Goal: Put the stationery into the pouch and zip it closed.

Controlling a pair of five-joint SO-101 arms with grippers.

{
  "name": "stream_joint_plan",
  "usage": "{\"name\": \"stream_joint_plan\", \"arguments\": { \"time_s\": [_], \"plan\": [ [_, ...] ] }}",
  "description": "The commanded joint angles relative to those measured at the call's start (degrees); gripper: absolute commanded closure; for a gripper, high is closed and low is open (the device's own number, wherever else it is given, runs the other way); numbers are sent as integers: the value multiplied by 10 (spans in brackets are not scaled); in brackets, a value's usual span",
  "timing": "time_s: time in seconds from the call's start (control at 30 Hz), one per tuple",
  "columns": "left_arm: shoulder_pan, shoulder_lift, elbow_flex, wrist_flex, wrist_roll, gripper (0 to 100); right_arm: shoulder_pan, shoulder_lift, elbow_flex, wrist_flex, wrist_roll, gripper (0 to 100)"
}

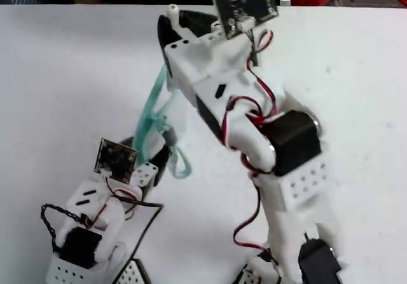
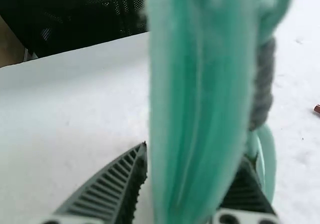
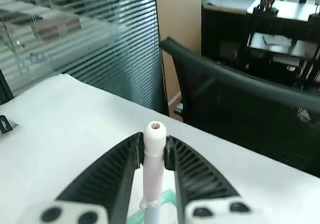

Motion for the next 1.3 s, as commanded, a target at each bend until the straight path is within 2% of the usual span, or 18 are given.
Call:
{"name": "stream_joint_plan", "arguments": {
  "time_s": [0.0, 0.1, 0.2, 0.27, 0.5, 0.6, 0.7, 0.77, 0.87, 1.0, 1.17, 1.27],
  "plan": [
    [-4, 0, -5, -14, 1, 804, -8, 14, 2, 6, -4, 981],
    [-4, 0, -5, -14, 1, 804, -29, 22, 0, 22, -4, 933],
    [-4, 0, -4, -14, 1, 804, -44, 22, -5, 43, -4, 754],
    [-4, 0, -4, -14, 1, 804, -43, 22, -27, 60, -4, 690],
    [-4, 0, -5, -14, 1, 804, 21, 23, -126, 135, -4, 723],
    [-4, 0, -5, -14, 1, 804, 93, 28, -123, 182, -4, 722],
    [-5, 0, -5, -14, 1, 804, 197, 43, -71, 235, 6, 723],
    [-5, 0, -5, -14, 1, 804, 255, 60, -11, 264, 56, 723],
    [-5, 0, -5, -14, 1, 804, 319, 92, 110, 271, 173, 723],
    [-5, 0, -5, -14, 1, 804, 368, 125, 284, 220, 315, 723],
    [-5, 0, -4, -14, 1, 804, 419, 134, 449, 38, 362, 757],
    [-5, 0, -3, -14, 1, 804, 422, 134, 520, -21, 396, 776]
  ]
}}
